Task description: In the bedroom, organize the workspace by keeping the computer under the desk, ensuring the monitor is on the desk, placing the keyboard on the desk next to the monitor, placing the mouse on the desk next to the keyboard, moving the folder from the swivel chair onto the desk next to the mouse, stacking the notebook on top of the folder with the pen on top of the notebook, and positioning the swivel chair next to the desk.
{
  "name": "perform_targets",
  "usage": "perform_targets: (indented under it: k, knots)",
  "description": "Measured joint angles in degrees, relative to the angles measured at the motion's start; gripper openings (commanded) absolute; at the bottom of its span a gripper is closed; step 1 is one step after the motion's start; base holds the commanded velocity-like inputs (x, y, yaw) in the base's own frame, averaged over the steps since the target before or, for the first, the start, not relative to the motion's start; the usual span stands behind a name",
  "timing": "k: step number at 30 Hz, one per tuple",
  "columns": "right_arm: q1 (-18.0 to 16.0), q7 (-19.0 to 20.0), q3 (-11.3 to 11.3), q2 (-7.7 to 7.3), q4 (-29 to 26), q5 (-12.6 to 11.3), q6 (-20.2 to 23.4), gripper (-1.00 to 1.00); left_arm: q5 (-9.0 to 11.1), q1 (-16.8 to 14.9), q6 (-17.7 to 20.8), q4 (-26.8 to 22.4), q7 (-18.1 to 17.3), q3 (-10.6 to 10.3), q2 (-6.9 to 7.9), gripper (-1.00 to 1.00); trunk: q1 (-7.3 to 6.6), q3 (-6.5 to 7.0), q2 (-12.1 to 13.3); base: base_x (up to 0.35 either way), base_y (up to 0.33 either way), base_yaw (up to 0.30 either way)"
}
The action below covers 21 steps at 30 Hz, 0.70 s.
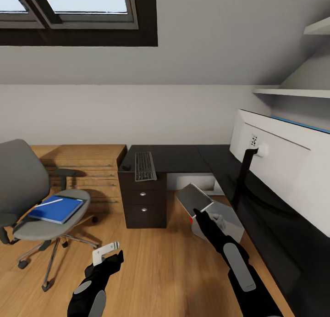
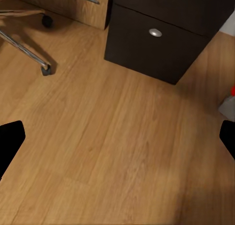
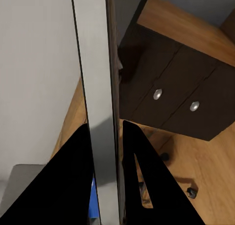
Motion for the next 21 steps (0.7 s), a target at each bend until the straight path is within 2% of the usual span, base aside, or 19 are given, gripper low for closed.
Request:
perform_targets:
  k: [17,19,21]
  knots:
    - [0.1,0.2,0.0,-0.19,0.0,-0.3,0.2,-1.00,-0.1,0.0,0.0,0.0,0.0,-0.2,0.00,1.00,0.00,0.00,0.0,0.321,0.015,0.000]
    - [0.1,0.2,0.0,-0.09,0.0,-0.6,0.2,-1.00,-0.1,0.0,0.0,0.0,0.0,-0.2,0.00,1.00,0.00,0.00,0.0,0.321,0.000,0.000]
    - [0.1,0.4,0.0,0.00,0.0,-1.9,0.2,-1.00,-0.1,0.0,0.0,0.0,0.0,-0.2,0.00,1.00,0.00,0.00,0.0,0.321,0.000,0.000]
